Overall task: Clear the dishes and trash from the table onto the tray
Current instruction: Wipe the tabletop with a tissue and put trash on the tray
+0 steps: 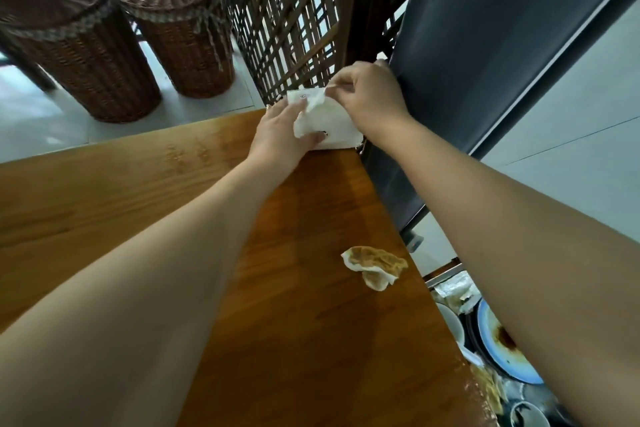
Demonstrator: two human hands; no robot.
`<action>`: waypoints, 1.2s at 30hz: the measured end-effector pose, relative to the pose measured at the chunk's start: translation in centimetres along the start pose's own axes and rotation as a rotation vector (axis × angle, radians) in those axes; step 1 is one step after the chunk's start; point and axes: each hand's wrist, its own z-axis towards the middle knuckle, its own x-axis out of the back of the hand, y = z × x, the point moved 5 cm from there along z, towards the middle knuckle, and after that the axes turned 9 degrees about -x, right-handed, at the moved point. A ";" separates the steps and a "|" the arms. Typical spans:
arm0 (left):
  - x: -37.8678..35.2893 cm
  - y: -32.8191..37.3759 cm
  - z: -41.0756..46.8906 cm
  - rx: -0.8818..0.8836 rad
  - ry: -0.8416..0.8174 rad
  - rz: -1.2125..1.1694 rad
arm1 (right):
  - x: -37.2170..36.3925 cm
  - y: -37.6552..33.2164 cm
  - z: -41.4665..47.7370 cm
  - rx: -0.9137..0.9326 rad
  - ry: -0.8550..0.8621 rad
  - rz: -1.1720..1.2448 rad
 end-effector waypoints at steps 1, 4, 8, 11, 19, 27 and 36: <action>-0.1 0.0 0.3 0.005 -0.004 0.000 | 0.4 -0.2 0.3 0.013 0.021 0.008; -0.4 0.2 0.9 0.012 -0.008 0.028 | 2.0 -1.2 0.9 0.060 0.113 -0.010; -0.7 0.2 1.4 0.028 -0.042 0.041 | 4.8 -2.9 1.2 0.123 0.255 0.024; -0.5 0.1 1.6 0.037 -0.054 0.054 | 7.0 -4.6 1.1 0.186 0.253 -0.027; -0.8 -0.1 1.5 0.056 -0.086 0.115 | 9.8 -7.1 -0.2 0.189 0.293 0.036; 3.0 -3.1 -6.2 0.189 0.128 0.039 | 6.6 -8.2 -3.7 0.137 -0.290 0.120; 6.1 -8.4 -17.5 0.344 0.229 0.144 | -1.9 -8.8 -11.9 0.053 -0.709 0.082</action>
